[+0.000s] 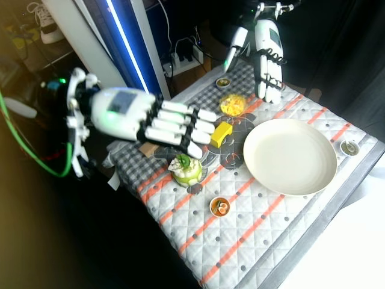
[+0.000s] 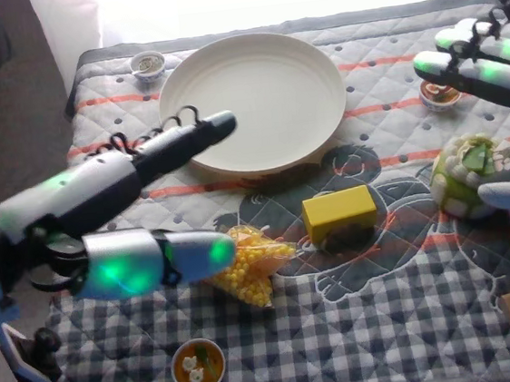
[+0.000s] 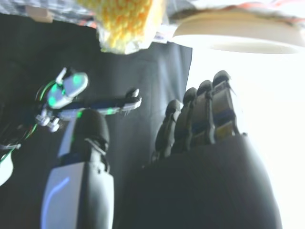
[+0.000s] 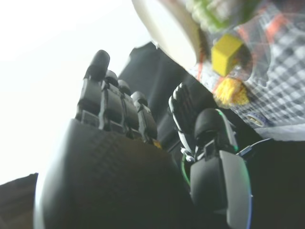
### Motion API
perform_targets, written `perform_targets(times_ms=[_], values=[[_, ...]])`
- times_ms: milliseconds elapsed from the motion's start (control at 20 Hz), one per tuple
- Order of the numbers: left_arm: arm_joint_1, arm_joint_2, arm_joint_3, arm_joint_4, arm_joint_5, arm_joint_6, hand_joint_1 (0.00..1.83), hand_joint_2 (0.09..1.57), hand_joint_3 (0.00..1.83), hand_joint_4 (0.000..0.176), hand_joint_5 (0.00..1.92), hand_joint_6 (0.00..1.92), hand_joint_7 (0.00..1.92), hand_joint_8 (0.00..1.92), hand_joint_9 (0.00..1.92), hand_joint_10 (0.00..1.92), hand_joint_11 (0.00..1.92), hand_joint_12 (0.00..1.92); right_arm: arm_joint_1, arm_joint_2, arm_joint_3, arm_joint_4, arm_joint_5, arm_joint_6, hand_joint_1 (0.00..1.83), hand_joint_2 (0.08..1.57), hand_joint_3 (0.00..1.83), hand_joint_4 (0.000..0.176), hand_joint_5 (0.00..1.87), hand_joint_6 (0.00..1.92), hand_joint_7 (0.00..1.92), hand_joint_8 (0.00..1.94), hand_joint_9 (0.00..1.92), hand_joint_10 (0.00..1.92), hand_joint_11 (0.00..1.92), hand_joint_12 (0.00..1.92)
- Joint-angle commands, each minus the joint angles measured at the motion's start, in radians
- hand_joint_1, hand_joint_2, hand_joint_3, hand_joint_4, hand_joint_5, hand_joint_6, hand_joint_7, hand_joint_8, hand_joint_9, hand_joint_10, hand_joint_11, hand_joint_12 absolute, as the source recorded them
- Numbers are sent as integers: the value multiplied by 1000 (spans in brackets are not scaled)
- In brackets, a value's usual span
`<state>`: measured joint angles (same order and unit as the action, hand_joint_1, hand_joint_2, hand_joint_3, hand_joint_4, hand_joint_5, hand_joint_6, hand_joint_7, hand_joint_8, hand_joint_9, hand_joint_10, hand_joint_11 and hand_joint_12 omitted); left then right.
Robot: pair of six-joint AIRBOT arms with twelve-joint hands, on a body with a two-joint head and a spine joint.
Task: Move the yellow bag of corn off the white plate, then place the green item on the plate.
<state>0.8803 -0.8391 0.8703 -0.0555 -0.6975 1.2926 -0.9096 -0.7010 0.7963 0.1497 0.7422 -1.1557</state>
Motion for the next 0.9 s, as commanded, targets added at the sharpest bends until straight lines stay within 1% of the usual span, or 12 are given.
perform_targets(times_ms=[0,50,150,250,350,450,500,550,600,650,750,850], values=[[-4,14,1,-35,-207,-9,470,1276,35,0,0,0,0,0,0,0,30,15,9,-11,8,3,95,2,461,1189,0,16,0,0,0,0,29,14,0,632],[3,21,1,-56,-247,-10,429,1351,0,0,11,18,0,0,0,0,5,477,9,-25,21,12,72,2,501,1162,0,32,0,0,0,0,31,13,0,729],[10,25,9,-88,-295,-10,416,1347,0,0,136,41,49,10,43,19,0,987,9,-56,53,32,23,2,594,1138,0,0,0,0,8,2,88,32,0,981],[9,24,12,-105,-334,-11,560,1336,0,0,195,35,80,7,62,40,0,1253,9,-104,102,66,-27,2,640,1139,0,0,0,0,25,1,111,32,0,1032],[10,24,12,-110,-360,-11,637,1335,0,0,218,25,94,4,51,71,0,1145,9,-145,147,92,-66,2,811,1145,0,0,34,10,87,15,158,46,0,1115],[9,24,11,-110,-371,-13,640,1343,0,1,219,18,85,6,29,94,0,1021,14,-168,169,102,-78,2,1043,1193,4,0,307,98,515,201,370,817,128,1618],[9,24,11,-110,-376,-13,646,1338,0,0,233,19,99,6,33,117,0,1068,18,-171,172,102,-81,2,1167,1201,3,0,357,537,577,532,510,1129,374,1701],[10,24,11,-110,-383,-16,649,1343,2,0,230,16,95,3,27,121,0,1077,26,-173,174,101,-83,2,1175,1256,3,0,521,1287,781,1205,740,1369,665,1794],[10,24,11,-110,-389,-21,655,1354,1,0,220,9,85,2,5,106,0,970,36,-171,173,98,-81,2,1192,1273,4,0,620,1284,764,1560,894,1752,966,1896],[13,24,12,-110,-395,-27,694,1337,0,19,223,8,91,2,0,117,0,851,51,-163,167,90,-72,2,1177,1281,5,0,621,1365,760,1598,856,1841,957,1916],[16,24,13,-110,-402,-34,762,1324,0,0,250,13,123,7,4,178,0,908,97,-115,124,33,-2,2,1186,1290,6,0,579,1380,784,1641,1139,1893,1235,1921],[16,21,13,-110,-404,-35,681,1340,2,4,246,6,123,1,0,184,0,910,145,-91,98,-21,49,2,1174,1288,5,0,638,1350,729,1679,787,1920,852,1921]])
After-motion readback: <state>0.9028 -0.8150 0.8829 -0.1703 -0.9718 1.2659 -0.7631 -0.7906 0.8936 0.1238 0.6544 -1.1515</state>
